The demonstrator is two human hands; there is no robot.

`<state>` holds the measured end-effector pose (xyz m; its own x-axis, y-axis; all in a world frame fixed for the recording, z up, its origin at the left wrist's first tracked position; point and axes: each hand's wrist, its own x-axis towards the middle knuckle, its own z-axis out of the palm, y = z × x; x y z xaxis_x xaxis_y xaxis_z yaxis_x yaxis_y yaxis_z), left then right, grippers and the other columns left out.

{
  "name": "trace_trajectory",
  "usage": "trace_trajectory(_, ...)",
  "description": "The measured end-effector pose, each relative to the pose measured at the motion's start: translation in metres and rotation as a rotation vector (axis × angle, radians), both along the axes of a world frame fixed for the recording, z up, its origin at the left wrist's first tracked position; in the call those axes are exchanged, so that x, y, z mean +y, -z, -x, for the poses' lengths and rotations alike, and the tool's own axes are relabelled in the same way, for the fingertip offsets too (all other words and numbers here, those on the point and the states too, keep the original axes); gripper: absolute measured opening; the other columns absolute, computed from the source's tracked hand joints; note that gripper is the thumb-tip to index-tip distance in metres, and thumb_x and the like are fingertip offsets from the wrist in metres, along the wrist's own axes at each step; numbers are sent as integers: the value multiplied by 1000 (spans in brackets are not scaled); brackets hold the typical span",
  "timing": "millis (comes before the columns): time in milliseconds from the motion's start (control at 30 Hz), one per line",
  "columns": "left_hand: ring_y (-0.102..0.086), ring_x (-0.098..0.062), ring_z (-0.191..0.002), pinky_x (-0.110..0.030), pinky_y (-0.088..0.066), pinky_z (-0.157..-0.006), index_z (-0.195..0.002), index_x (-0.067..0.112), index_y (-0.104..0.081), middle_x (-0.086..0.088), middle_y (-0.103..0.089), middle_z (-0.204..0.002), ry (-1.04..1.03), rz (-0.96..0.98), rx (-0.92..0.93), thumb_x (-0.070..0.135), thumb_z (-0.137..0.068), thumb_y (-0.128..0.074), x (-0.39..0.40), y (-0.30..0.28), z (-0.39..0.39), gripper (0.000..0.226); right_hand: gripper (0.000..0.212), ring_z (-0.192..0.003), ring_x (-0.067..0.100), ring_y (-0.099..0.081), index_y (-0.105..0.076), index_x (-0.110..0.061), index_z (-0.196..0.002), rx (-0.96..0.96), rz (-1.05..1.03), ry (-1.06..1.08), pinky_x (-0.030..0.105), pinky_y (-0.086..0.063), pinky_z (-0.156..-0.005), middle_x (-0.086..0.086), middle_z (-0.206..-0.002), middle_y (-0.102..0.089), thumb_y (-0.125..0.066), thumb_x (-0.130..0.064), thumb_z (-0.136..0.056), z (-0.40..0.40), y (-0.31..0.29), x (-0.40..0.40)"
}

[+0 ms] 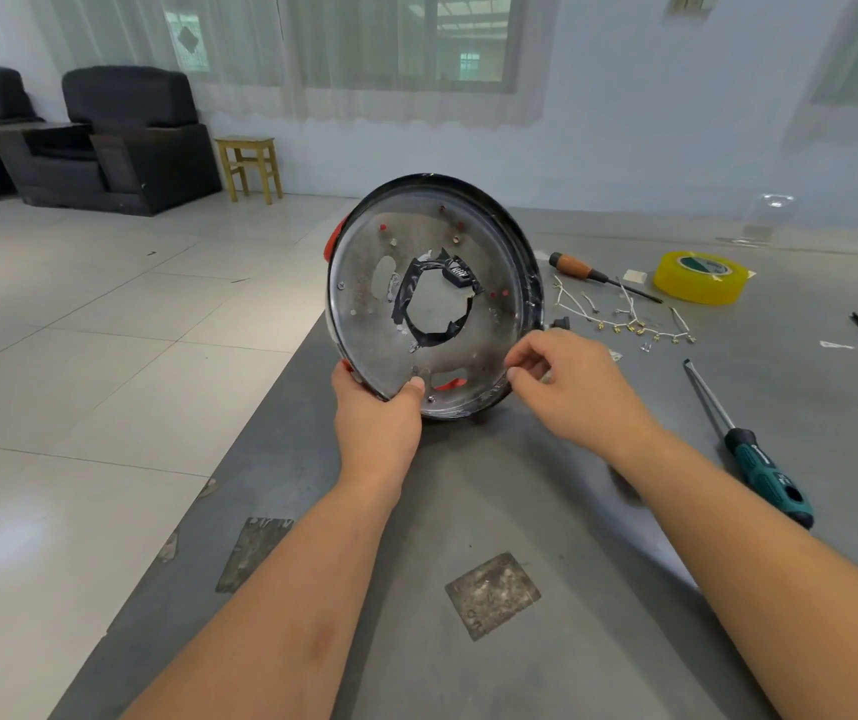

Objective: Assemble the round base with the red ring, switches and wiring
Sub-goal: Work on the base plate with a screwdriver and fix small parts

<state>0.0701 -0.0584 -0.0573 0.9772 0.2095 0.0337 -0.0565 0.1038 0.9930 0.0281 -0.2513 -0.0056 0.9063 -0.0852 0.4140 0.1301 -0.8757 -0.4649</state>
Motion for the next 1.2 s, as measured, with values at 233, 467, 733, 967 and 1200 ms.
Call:
trace_trajectory(233,-67,-15,-109,-49,-56,-103,-137,26,-48,18,-65,-113,-34,40,19,13,-87,-79,2,-2,0,60,35,-120,39,-48,-48,-17,-124,504,348,468,43,-43,-82,15,-130,-47,-52,-30,-92,21,5,-32)
trace_trajectory(467,-68,-18,-113,-48,-56,-105,-140,26,-49,16,-67,-115,-37,108,30,13,-84,-81,4,1,-4,66,27,-110,41,-55,-49,-9,-119,420,305,433,39,-39,-75,19,-124,-51,-51,-13,-92,18,16,-24)
trace_trajectory(733,-72,-24,-113,-39,-62,-91,-134,14,-55,-4,-72,-125,-46,306,53,-2,-89,-77,8,0,-11,53,49,-113,18,-59,-55,-17,-139,-106,-144,196,28,-44,-97,1,-127,-64,-64,-16,-91,13,22,-13)
trace_trajectory(967,-73,-21,-110,-43,-63,-90,-133,17,-54,-2,-71,-123,-89,289,7,-1,-89,-77,27,-4,-17,53,30,-101,2,-55,-66,-19,-127,-228,-135,-111,23,-47,-92,-8,-115,-66,-65,-11,-98,13,33,-2)
trace_trajectory(1200,-71,-21,-107,-39,-67,-71,-142,14,-41,-4,-62,-129,-88,375,-5,-8,-94,-69,31,-6,-18,60,37,-104,19,-64,-57,-34,-139,-6,194,-281,45,-56,-80,-16,-124,-60,-49,-22,-105,22,35,10)
